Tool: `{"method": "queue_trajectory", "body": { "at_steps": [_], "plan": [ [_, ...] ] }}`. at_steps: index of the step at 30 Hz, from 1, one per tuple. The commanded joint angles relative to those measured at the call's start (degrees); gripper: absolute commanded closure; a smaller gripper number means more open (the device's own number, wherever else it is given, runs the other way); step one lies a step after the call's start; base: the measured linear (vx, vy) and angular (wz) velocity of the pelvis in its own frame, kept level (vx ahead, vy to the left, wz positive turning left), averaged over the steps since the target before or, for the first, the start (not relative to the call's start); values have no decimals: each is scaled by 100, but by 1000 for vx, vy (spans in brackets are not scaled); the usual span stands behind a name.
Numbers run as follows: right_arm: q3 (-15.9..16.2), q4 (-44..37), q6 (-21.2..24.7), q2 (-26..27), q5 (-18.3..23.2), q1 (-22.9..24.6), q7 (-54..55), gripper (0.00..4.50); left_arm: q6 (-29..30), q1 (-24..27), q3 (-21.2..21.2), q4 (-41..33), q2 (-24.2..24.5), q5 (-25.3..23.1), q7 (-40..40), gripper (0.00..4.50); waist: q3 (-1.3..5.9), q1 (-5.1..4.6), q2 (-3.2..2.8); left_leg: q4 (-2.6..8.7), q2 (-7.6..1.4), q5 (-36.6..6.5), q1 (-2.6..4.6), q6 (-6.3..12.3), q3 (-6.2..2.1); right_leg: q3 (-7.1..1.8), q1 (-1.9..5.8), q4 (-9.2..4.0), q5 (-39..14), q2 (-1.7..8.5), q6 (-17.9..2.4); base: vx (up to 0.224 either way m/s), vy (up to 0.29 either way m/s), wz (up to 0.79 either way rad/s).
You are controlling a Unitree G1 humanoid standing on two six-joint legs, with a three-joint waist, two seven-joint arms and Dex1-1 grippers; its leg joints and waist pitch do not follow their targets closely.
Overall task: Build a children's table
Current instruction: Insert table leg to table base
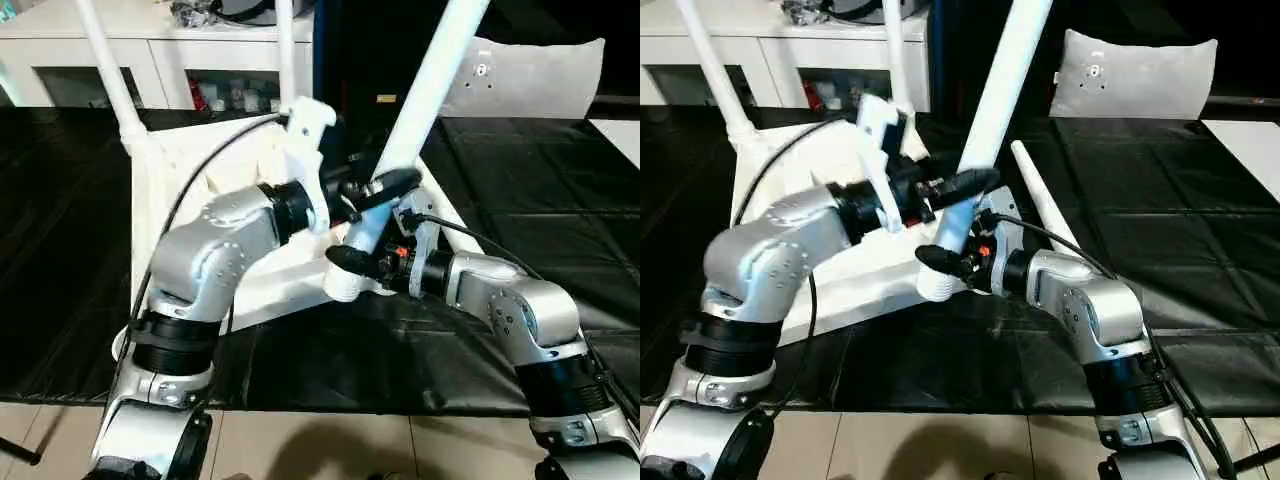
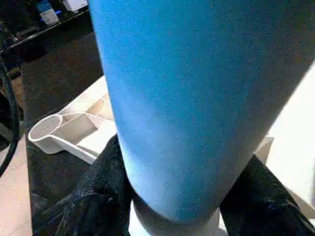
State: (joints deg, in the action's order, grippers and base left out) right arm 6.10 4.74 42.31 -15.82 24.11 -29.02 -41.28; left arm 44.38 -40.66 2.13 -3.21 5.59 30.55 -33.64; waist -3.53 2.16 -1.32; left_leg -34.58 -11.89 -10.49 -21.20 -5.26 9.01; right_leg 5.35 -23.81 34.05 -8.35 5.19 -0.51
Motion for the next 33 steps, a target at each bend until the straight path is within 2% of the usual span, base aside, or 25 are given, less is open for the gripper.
{"method": "queue_trajectory", "body": {
  "at_steps": [1, 3, 4, 6, 7, 9, 10, 11, 12, 14, 15, 16, 17, 18, 19, 20, 21, 23, 26, 27, 29, 30, 31, 32, 33],
  "plan": [
    [-44, 57, 43, 32, -67, 48, 163, 260, 48, -26, 59, -280, -139, 337, -240, 92, 460, 13, 123, 329, 3, -793, -26, 263, 88, -200, 391, -425, -1950, 179, -821, 0, 0, 0],
    [-104, 91, 130, 35, -48, 33, 226, 260, 37, -25, 22, -270, -163, 387, -230, 81, 463, 16, 111, 329, 0, -784, -24, 265, 82, -198, 391, -423, -1957, 183, -810, 0, 0, 0],
    [-185, 92, 298, 24, 14, 26, 284, 260, -6, -12, -65, -256, -193, 474, -250, 60, 464, 4, 185, 329, -1, -746, -27, 281, 91, -202, 390, -426, -1932, 176, -807, 0, 0, 0],
    [-257, 62, 367, 28, 83, 41, 311, 260, -88, 2, -135, -233, -211, 523, -290, 60, 460, 18, 146, 330, -4, -730, -20, 274, 87, -204, 385, -425, -1945, 184, -813, 0, 0, 0],
    [-296, 33, 249, 52, 56, 69, 375, 260, -223, 27, -158, -239, -197, 526, -378, 38, 461, 14, 164, 329, 2, -722, -19, 273, 93, -204, 384, -432, -1959, 180, -804, 0, 0, 0],
    [-305, -6, -17, 58, -61, 120, 458, 260, -291, 67, -287, -250, -219, 657, -455, 31, 470, 23, 159, 332, -13, -679, -17, 250, 87, -211, 379, -417, -1875, 194, -828, 0, 0, 0],
    [-456, 2, -61, 123, -151, 150, 777, 261, -330, 105, -487, -248, -246, 814, -475, 27, 461, 2, 161, 338, -21, -747, -6, 222, 98, -217, 366, -418, -1806, 188, -870, 0, 0, 0],
    [-564, 23, 60, 160, -167, 145, 993, 261, -307, 121, -590, -244, -248, 897, -458, 22, 459, -7, 169, 337, -10, -733, -17, 204, 98, -218, 377, -407, -1796, 186, -882, 0, 0, 0],
    [-684, 12, 158, 190, -176, 154, 1198, 261, -313, 141, -707, -218, -228, 930, -397, 14, 457, -17, 150, 343, 2, -777, -11, 171, 95, -211, 374, -424, -1869, 174, -857, 0, 0, 0],
    [-887, -66, 330, 236, -165, 183, 1495, 261, -404, 221, -784, -147, -109, 770, -294, 2, 452, -27, 160, 346, 10, -854, -1, 149, 93, -203, 377, -437, -1987, 162, -778, 0, 0, 0],
    [-1039, -154, 418, 279, -102, 216, 1626, 261, -425, 332, -698, -136, 79, 626, -374, 0, 441, -59, 105, 350, 25, -1031, 14, 116, 92, -189, 364, -488, -2233, 145, -604, 0, 0, 0],
    [-1054, -163, 428, 284, -94, 220, 1638, 261, -427, 345, -686, -135, 101, 611, -386, 0, 457, -63, 105, 357, 30, -1011, 12, 106, 84, -187, 372, -470, -2256, 139, -523, 0, 0, 0],
    [-1142, -269, 489, 271, -97, 280, 1743, 261, -430, 452, -632, -103, 245, 470, -363, 0, 464, -50, 32, 358, 23, -990, 26, 89, 69, -188, 366, -463, -2210, 148, -513, 0, 0, 0],
    [-1159, -294, 501, 267, -100, 294, 1768, 261, -434, 476, -620, -93, 277, 440, -356, 0, 463, -74, 65, 362, 12, -972, 20, 85, 73, -189, 361, -465, -2079, 133, -525, 0, 0, 0],
    [-1232, -372, 512, 264, -96, 350, 1846, 261, -467, 566, -539, -57, 413, 284, -350, 0, 468, -67, 67, 358, 17, -956, 27, 82, 74, -190, 362, -462, -2032, 128, -533, 0, 0, 0],
    [-1311, -431, 532, 254, -145, 411, 2009, 261, -527, 671, -395, 15, 578, 60, -338, 0, 470, -61, 42, 361, 16, -957, 28, 79, 73, -196, 362, -450, -1984, 131, -549, 0, 0, 0],
    [-1320, -472, 453, 198, -241, 471, 2091, 261, -594, 770, -280, 109, 696, -130, -321, 0, 464, -61, 59, 380, 2, -1004, 37, 69, 65, -195, 353, -450, -1987, 131, -535, 0, 0, 0],
    [-1392, -556, 400, 146, -411, 596, 2355, 261, -824, 989, -43, 344, 873, -569, -218, 0, 468, -70, 46, 378, 5, -952, 33, 28, 62, -203, 357, -442, -1922, 130, -538, 0, 0, 0],
    [-1411, -685, 263, 176, -483, 669, 2465, 261, -951, 1110, 122, 365, 972, -738, -201, 0, 464, -75, 40, 380, 6, -1045, 45, -4, 72, -209, 344, -453, -1970, 141, -542, 0, 0, 0],
    [-1395, -845, 10, 245, -572, 737, 2543, 261, -986, 1246, 213, 294, 991, -764, -228, 0, 464, -72, 18, 384, -1, -1128, 49, -18, 69, -211, 342, -450, -2012, 154, -578, 0, 0, 0],
    [-1451, -980, -361, 392, -558, 776, 2575, 261, -996, 1366, 302, 198, 1001, -776, -308, 0, 462, -77, 35, 391, -5, -1143, 34, -5, 71, -214, 342, -448, -1978, 162, -607, 0, 0, 0],
    [-1461, -1043, -90, 388, -501, 760, 2611, 261, -1000, 1384, 328, 183, 1006, -791, -316, 0, 462, -81, 33, 390, -6, -1178, 40, 1, 72, -212, 333, -449, -2002, 162, -615, 0, 0, 0],
    [-1526, -1224, 488, 438, -308, 736, 2728, 261, -1047, 1445, 450, 145, 1045, -887, -332, 0, 451, -92, 44, 397, 2, -1165, 38, 15, 63, -210, 350, -441, -2003, 136, -610, 0, 0, 0],
    [-1518, -1273, 596, 437, -276, 735, 2740, 261, -1069, 1463, 489, 139, 1059, -926, -329, 0, 450, -89, 67, 402, -2, -1149, 44, 38, 63, -217, 353, -444, -1966, 132, -615, 0, 0, 0],
    [-1489, -1421, 882, 433, -185, 737, 2772, 261, -1140, 1519, 613, 123, 1103, -1052, -321, 0, 438, -90, 38, 410, -11, -1211, 48, 38, 58, -216, 342, -440, -2014, 140, -608, 0, 0, 0]
  ]
}}
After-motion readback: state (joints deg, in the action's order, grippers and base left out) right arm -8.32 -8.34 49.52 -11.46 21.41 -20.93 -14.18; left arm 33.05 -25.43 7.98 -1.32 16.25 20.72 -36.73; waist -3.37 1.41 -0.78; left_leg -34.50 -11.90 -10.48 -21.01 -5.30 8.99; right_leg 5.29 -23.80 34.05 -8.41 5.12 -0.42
